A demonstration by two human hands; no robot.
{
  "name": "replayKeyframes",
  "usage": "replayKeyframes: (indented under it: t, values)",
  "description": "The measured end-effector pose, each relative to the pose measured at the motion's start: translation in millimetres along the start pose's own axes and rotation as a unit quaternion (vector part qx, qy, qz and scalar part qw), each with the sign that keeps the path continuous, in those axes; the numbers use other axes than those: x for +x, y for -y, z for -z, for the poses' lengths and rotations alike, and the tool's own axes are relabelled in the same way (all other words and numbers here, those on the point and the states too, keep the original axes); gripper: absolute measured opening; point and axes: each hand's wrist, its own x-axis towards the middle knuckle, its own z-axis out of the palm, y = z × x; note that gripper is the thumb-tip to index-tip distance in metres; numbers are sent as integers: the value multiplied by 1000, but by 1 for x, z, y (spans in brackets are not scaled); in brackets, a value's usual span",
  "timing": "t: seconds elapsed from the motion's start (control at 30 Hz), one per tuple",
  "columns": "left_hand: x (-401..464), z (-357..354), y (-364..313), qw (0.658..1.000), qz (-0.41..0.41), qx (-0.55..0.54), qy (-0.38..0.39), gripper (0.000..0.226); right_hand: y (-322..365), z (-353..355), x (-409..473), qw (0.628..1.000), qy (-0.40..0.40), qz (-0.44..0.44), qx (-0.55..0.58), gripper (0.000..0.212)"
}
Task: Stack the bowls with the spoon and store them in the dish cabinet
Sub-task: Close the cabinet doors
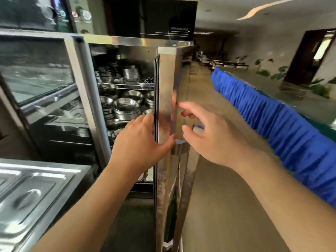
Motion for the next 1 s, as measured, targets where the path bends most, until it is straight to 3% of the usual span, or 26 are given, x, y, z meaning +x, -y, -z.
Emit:
replayKeyframes:
  t: [0.17,0.43,0.6,0.87,1.0]
  values:
    - [4,14,45,998,56,14,-15,50,8,-40,26,1000,17,22,11,42]
    - [20,28,122,995,86,26,-41,59,15,-119,72,994,57,-54,79,64]
    - [39,35,177,995,72,52,-36,63,33,-164,105,985,37,-85,145,54]
    - [76,42,262,995,34,88,-24,51,63,-222,159,978,34,-131,158,36]
    - [97,39,301,995,13,103,-15,52,72,-253,188,974,36,-157,157,49]
